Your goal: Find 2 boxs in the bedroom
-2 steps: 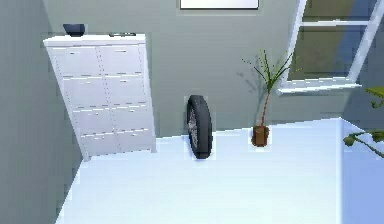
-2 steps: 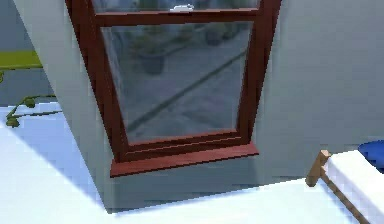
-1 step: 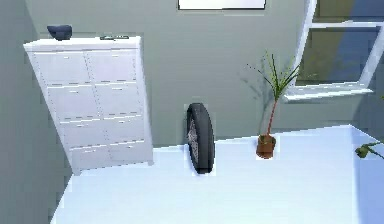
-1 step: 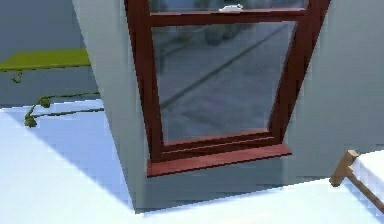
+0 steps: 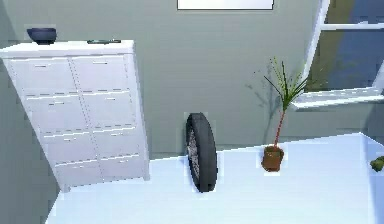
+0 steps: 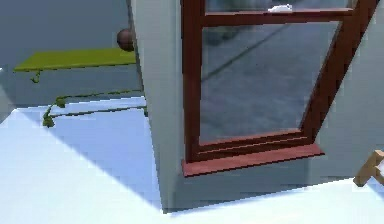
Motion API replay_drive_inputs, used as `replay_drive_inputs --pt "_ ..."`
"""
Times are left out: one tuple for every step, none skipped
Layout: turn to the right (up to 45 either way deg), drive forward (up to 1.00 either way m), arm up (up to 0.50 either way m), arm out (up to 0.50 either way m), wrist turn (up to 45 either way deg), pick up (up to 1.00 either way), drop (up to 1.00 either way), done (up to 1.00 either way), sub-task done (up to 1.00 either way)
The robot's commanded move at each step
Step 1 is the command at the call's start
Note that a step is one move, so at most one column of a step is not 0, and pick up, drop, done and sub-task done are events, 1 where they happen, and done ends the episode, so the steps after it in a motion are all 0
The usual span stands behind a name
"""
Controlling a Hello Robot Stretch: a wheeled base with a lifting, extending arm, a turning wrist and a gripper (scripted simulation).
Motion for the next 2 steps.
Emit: replay_drive_inputs --pt "45.0 0.00 0.00 0.00 0.0 0.00 0.00 0.00 0.00" --pt "6.0 0.00 0.00 0.00 0.0 0.00 0.00 0.00 0.00"
